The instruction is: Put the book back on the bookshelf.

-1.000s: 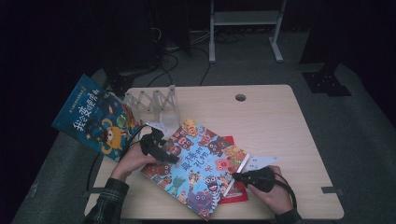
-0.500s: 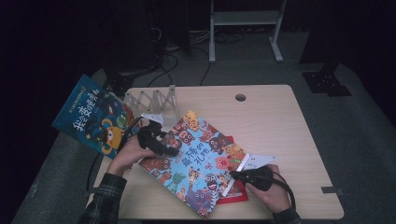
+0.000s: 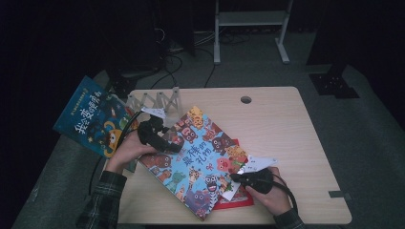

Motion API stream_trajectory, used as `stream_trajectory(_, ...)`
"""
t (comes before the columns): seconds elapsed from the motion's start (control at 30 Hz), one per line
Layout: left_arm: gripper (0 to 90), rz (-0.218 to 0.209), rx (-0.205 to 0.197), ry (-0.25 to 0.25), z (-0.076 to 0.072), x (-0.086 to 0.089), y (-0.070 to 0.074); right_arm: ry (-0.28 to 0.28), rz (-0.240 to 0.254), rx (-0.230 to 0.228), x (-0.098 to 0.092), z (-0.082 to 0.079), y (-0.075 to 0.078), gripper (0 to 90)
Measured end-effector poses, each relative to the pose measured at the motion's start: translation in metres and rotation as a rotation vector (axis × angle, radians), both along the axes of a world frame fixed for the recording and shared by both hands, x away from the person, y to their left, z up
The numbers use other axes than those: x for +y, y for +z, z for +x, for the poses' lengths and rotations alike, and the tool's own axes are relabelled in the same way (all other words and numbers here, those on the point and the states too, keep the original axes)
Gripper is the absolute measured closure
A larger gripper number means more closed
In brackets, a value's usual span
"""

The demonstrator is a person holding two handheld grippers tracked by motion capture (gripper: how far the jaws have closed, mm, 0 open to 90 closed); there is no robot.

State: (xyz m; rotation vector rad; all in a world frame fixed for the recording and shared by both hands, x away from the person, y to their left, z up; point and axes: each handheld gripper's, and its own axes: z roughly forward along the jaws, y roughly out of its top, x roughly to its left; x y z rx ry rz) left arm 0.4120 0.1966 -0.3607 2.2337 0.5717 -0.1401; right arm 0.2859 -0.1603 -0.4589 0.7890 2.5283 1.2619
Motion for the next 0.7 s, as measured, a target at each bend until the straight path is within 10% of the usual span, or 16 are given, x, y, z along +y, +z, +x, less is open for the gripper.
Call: stream_trajectory(0.7, 24.2, 0.039, -0.085, -0.043, -0.002, -0.011, 0.048, 0.014, 0.031, -0.009, 0.013, 0.003, -0.004, 89.3)
